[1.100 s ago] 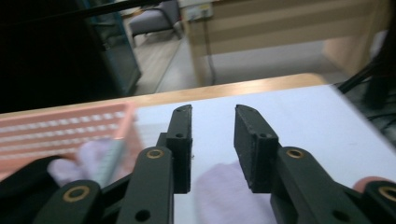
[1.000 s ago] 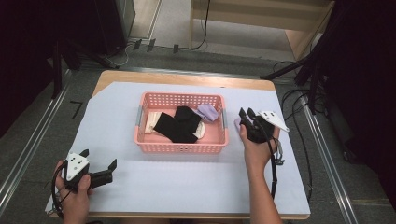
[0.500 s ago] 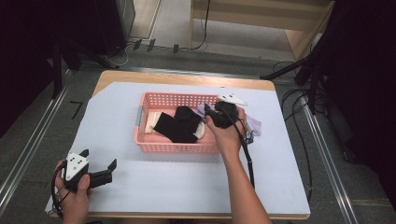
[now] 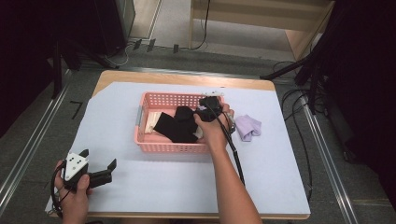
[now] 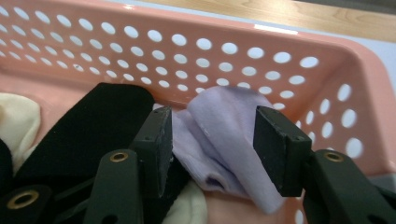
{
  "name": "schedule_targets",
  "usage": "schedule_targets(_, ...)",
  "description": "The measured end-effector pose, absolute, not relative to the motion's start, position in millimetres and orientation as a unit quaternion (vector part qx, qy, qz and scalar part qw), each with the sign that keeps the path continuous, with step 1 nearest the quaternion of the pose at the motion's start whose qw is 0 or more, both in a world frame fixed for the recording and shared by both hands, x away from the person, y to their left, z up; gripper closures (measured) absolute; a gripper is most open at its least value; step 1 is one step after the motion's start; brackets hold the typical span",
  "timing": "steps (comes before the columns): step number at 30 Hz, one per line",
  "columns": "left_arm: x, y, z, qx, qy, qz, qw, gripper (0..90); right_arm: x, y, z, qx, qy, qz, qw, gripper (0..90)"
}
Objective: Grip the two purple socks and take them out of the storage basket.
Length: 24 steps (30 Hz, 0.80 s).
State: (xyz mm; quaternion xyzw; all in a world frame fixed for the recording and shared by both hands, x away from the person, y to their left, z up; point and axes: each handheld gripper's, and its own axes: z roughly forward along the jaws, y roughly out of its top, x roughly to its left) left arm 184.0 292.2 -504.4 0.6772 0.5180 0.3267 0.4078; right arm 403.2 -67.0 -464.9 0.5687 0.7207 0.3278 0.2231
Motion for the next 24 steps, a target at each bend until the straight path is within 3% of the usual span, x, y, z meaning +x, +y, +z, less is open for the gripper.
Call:
schedule_targets(2, 184, 292, -504, 0.677, 0.518, 0.326, 0.408, 0.1, 406, -64, -468, 0.575, 0.721, 0.327, 0.206, 47.1)
schedule_targets(8, 184, 293, -504, 0.677, 0.518, 0.326, 0.41, 0.1, 413, -60, -475, 0.578, 0.729, 0.285, 0.233, 48.8)
schedule_targets(11, 184, 293, -504, 0.676, 0.518, 0.326, 0.41, 0.2, 415, -58, -479, 0.573, 0.741, 0.254, 0.238, 56.8)
schedule_targets(16, 184, 293, -505, 0.673, 0.52, 0.325, 0.414, 0.2, 417, -60, -478, 0.583, 0.744, 0.252, 0.209, 82.0)
schedule_targets(24, 184, 292, -504, 0.677, 0.519, 0.327, 0.407, 0.2, 406, -71, -460, 0.57, 0.729, 0.32, 0.203, 84.5)
